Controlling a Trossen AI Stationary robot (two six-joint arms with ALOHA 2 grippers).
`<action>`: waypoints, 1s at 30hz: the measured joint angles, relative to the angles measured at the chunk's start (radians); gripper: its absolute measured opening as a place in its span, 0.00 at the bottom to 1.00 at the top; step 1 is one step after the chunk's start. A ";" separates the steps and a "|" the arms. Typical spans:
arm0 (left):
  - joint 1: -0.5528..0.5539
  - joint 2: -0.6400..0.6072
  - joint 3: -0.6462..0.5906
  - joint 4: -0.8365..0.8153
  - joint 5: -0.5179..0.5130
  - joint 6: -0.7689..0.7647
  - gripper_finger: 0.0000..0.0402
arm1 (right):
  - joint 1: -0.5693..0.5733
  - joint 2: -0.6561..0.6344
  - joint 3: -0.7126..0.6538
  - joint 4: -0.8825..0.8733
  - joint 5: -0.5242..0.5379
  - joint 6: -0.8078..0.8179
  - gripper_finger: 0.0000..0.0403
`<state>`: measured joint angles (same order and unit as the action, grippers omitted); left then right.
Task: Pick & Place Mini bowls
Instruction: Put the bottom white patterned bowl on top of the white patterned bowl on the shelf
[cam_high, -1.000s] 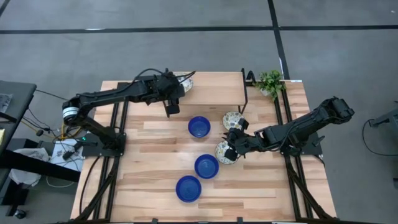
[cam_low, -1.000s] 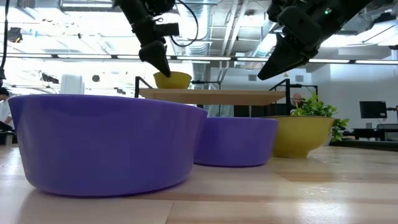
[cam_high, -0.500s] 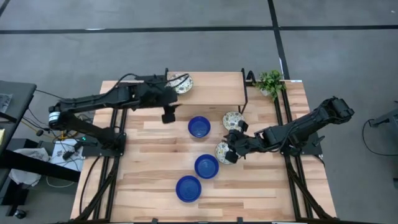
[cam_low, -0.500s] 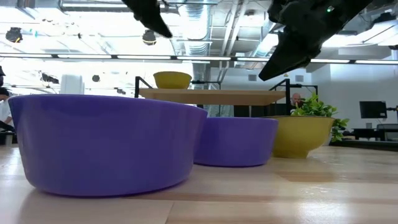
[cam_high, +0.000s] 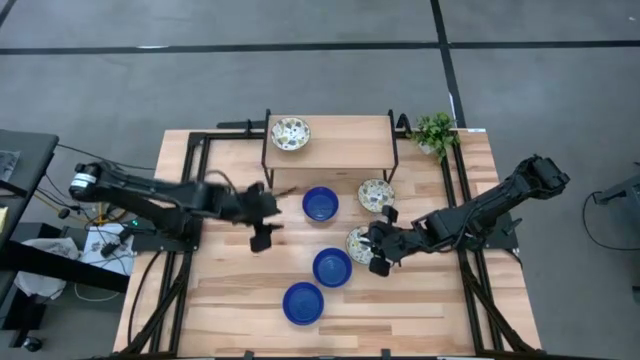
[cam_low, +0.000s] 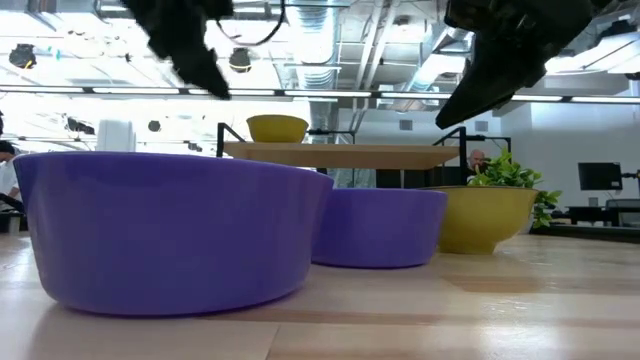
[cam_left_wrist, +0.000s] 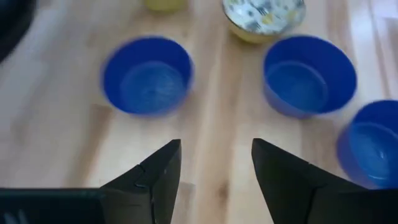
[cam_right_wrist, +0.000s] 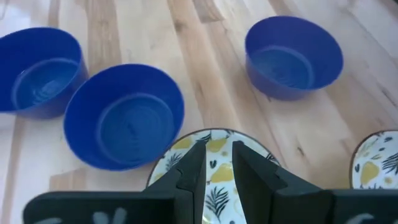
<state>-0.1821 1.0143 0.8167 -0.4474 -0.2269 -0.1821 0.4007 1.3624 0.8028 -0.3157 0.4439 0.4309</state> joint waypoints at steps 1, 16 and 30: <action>-0.026 -0.002 -0.040 0.049 -0.009 -0.025 0.49 | -0.001 0.000 0.000 -0.009 0.000 0.014 0.17; -0.335 0.025 -0.425 0.726 -0.125 -0.138 0.49 | -0.053 0.001 0.000 -0.234 0.017 0.353 0.17; -0.380 0.210 -0.504 1.165 -0.177 -0.074 0.49 | -0.084 0.001 -0.001 -0.268 0.126 0.318 0.17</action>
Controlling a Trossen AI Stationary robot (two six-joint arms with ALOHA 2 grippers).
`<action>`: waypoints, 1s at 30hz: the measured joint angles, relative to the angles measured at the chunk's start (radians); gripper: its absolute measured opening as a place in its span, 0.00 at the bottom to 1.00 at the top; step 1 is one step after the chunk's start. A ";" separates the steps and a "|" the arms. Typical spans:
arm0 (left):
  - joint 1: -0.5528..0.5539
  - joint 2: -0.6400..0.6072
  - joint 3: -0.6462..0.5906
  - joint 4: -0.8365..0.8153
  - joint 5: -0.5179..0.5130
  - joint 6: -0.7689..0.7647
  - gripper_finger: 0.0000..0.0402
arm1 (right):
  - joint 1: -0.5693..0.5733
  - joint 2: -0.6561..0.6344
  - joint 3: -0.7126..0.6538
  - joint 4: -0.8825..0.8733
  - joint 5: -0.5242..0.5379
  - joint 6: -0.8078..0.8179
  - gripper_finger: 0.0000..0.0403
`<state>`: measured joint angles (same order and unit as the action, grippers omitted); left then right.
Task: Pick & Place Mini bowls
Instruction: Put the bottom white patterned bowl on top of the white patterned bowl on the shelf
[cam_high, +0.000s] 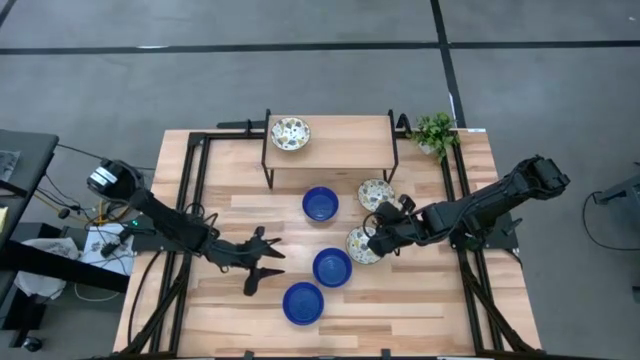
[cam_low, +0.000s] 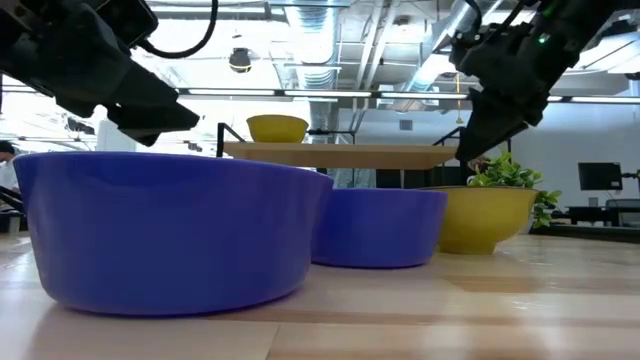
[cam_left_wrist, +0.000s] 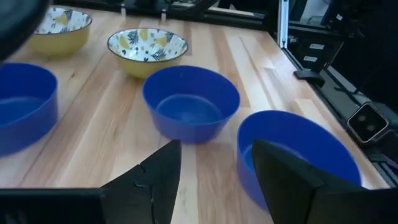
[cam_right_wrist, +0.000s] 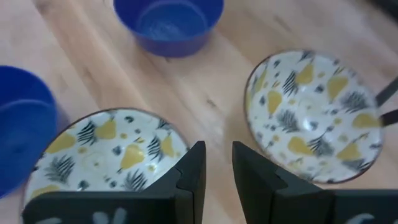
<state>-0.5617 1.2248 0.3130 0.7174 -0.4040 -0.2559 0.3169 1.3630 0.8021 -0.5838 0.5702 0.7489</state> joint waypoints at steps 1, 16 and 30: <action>0.000 0.018 0.000 0.025 0.000 0.011 0.49 | 0.002 0.000 0.000 0.000 0.014 -0.010 0.17; 0.001 0.107 0.000 0.121 0.007 0.013 0.49 | 0.003 0.000 -0.054 0.024 -0.050 0.074 0.17; 0.000 0.107 0.000 0.122 0.008 0.012 0.49 | 0.003 0.000 -0.082 0.046 -0.121 0.059 0.29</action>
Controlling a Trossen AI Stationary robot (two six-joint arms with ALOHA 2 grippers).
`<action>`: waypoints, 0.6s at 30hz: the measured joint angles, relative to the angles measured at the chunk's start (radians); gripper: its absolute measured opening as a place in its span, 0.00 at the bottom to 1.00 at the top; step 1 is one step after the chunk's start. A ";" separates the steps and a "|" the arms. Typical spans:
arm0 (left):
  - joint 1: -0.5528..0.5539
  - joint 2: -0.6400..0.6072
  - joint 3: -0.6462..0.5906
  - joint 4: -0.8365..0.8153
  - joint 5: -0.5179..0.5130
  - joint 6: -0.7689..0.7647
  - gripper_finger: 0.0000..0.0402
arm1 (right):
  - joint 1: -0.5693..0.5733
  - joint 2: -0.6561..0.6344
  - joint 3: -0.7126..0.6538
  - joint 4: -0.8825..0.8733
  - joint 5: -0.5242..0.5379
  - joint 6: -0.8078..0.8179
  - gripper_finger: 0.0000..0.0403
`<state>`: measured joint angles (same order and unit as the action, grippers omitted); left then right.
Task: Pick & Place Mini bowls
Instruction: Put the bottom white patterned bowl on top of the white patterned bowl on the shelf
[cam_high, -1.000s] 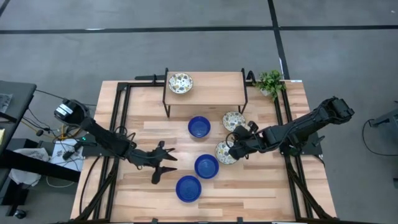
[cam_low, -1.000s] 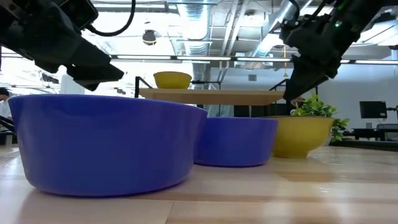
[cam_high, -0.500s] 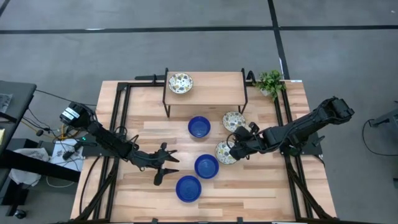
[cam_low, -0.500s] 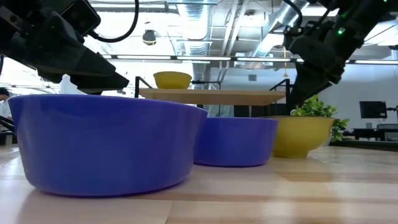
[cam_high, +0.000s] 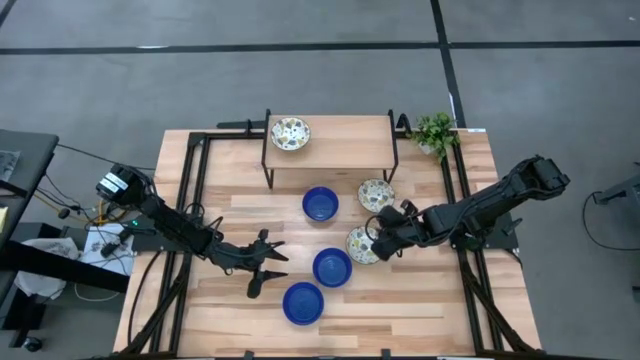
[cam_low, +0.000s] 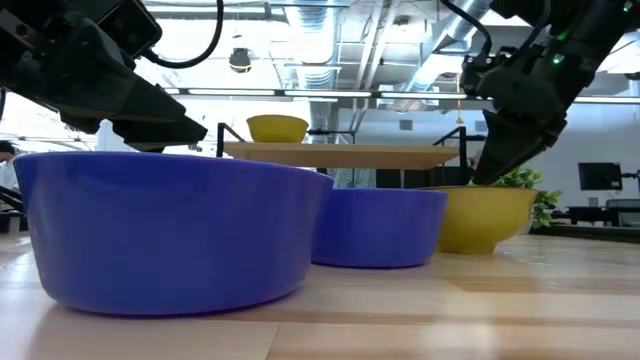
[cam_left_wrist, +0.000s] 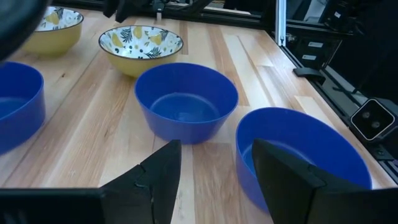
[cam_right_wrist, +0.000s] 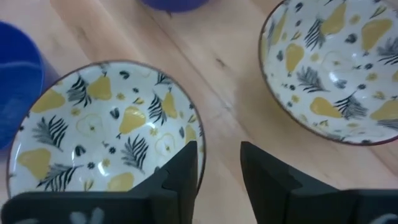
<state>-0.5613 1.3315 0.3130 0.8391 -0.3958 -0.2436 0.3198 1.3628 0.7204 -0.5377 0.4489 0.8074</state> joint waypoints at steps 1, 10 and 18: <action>0.000 0.000 0.000 0.000 0.000 0.000 0.49 | -0.001 0.000 0.000 0.000 -0.014 -0.002 0.30; 0.000 0.000 0.000 0.000 0.000 -0.008 0.49 | -0.001 0.000 0.000 0.000 -0.105 -0.057 0.39; 0.000 0.000 0.000 0.000 0.000 -0.005 0.49 | -0.001 0.000 0.000 -0.005 -0.112 -0.059 0.41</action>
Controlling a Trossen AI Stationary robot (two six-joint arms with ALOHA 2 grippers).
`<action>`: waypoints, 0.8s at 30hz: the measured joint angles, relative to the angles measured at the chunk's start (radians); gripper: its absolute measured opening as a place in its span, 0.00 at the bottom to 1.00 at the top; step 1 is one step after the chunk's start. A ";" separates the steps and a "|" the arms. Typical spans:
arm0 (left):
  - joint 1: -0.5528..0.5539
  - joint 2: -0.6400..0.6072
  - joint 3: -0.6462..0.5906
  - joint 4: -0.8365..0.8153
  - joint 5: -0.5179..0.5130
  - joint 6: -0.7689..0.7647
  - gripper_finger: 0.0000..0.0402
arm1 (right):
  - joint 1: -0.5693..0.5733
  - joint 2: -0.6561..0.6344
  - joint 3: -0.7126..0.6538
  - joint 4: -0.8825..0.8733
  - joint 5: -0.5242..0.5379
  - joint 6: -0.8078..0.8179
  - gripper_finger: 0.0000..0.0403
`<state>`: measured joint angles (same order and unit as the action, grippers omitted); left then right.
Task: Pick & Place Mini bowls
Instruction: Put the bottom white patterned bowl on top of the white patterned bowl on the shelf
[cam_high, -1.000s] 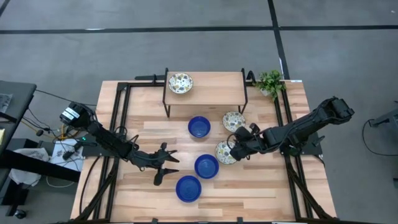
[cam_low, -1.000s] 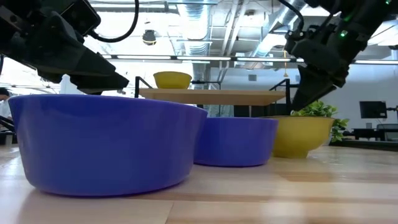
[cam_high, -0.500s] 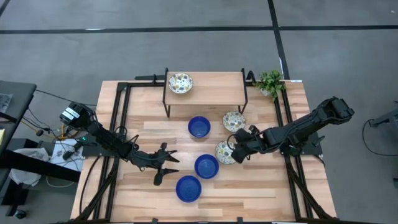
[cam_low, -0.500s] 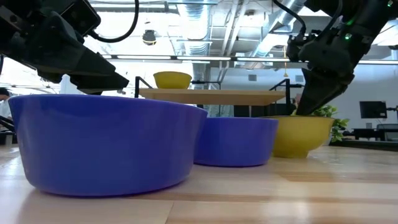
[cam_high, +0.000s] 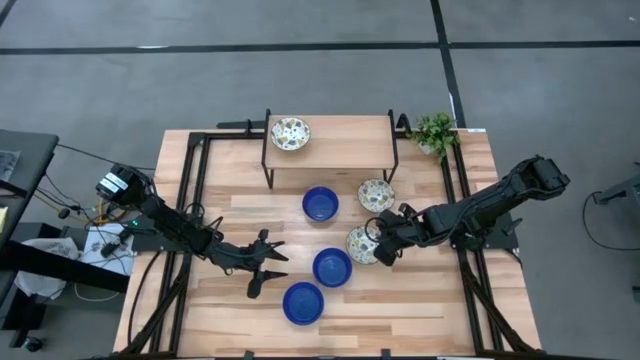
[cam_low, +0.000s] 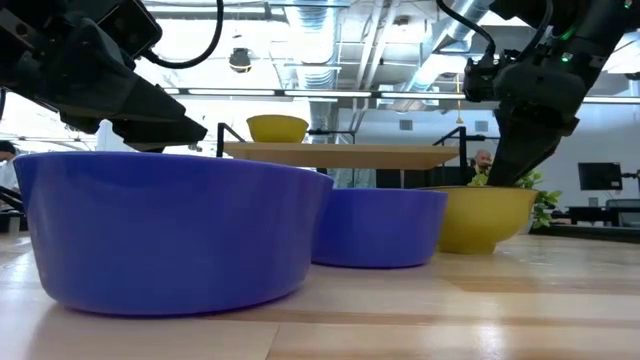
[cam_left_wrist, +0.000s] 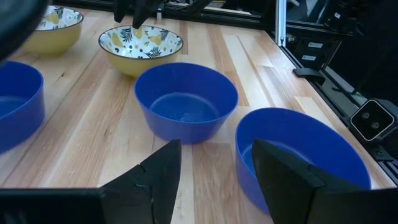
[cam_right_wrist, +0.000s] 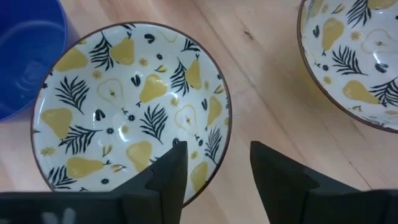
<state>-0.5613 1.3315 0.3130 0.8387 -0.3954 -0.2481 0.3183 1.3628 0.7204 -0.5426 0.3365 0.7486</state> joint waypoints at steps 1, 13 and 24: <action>0.000 0.000 0.000 0.000 0.000 0.000 0.49 | 0.000 0.000 0.000 0.000 -0.001 0.000 0.41; 0.000 0.000 0.000 0.000 0.000 0.001 0.49 | -0.064 0.000 0.000 0.004 -0.001 0.118 0.39; 0.000 0.000 0.000 0.000 0.000 0.001 0.49 | -0.118 0.000 0.000 0.004 -0.047 0.134 0.39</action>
<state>-0.5612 1.3315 0.3130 0.8390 -0.3954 -0.2474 0.2006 1.3628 0.7203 -0.5384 0.2890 0.8825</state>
